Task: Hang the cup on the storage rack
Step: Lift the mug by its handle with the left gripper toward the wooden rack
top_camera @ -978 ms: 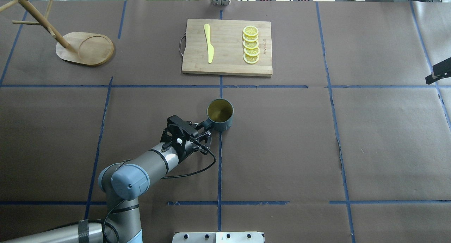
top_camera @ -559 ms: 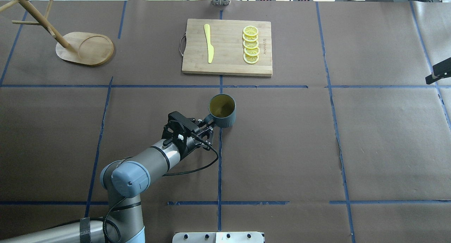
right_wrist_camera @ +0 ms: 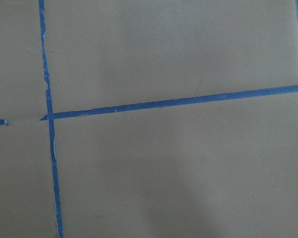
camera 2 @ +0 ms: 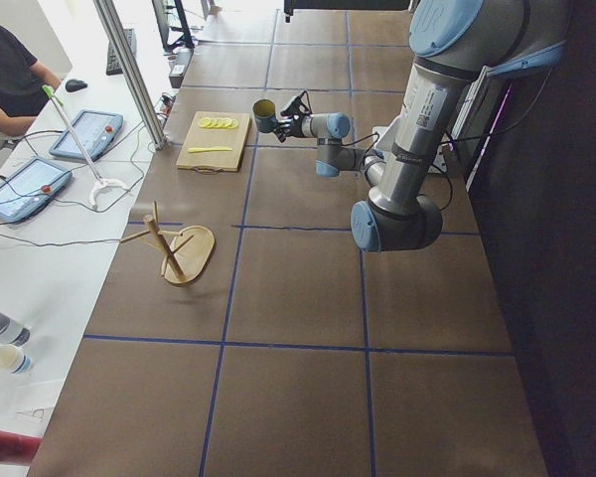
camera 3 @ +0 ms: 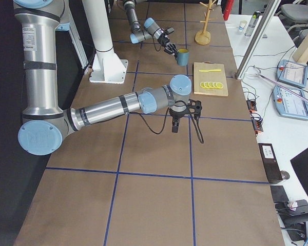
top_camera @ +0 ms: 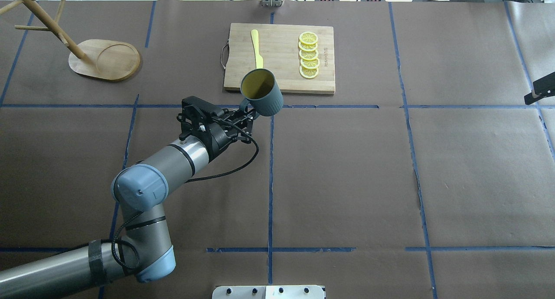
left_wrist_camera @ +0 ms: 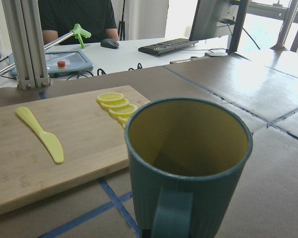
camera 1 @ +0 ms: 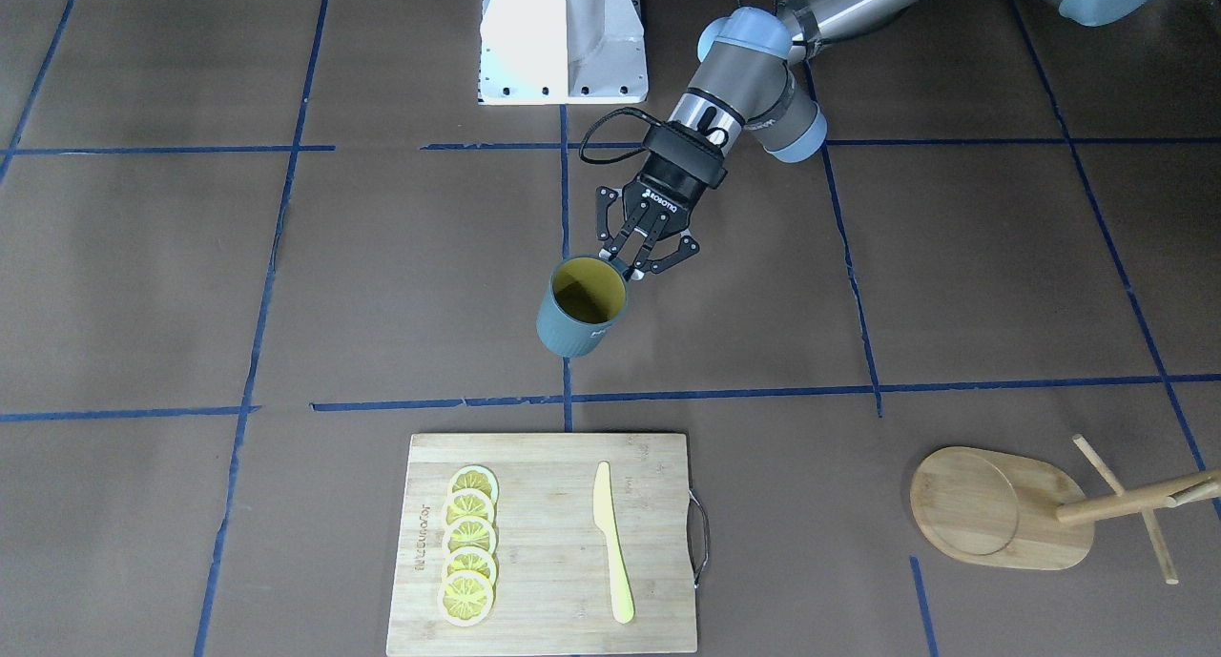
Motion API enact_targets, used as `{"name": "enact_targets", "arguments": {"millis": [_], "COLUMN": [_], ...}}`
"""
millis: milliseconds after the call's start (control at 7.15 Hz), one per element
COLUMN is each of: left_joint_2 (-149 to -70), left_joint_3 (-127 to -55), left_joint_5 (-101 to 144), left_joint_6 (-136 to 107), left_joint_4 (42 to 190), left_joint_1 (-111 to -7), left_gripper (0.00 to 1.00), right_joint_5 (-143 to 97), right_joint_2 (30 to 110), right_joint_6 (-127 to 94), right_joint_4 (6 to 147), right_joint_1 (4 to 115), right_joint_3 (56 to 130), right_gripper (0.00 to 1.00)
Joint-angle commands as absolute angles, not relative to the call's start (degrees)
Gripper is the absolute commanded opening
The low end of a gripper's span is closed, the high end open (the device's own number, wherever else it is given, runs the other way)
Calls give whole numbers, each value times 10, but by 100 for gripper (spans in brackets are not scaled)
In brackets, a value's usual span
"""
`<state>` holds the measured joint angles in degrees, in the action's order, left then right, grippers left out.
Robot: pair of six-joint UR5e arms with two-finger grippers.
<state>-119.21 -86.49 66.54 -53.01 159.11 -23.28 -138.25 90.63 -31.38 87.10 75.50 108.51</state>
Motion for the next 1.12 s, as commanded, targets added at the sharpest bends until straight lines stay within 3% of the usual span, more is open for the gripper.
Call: {"name": "enact_targets", "arguments": {"millis": [0, 559, 978], "left_joint_2": [-1170, -1125, -1082], "left_joint_3": [-866, -860, -855], "left_joint_5": [706, 751, 798], "left_joint_6": [-733, -1228, -1370], "left_joint_4": [1656, 1745, 1808], "left_joint_1": [-278, -391, -441], "left_gripper": [0, 0, 0], "right_joint_5": [-1383, -1373, -1371], "right_joint_2": [907, 904, 904], "right_joint_6": [-314, -314, -314], "right_joint_4": [871, 870, 870], "right_joint_1": [755, 755, 755], "right_joint_3": [1085, 1087, 1090], "right_gripper": [100, 100, 100]}}
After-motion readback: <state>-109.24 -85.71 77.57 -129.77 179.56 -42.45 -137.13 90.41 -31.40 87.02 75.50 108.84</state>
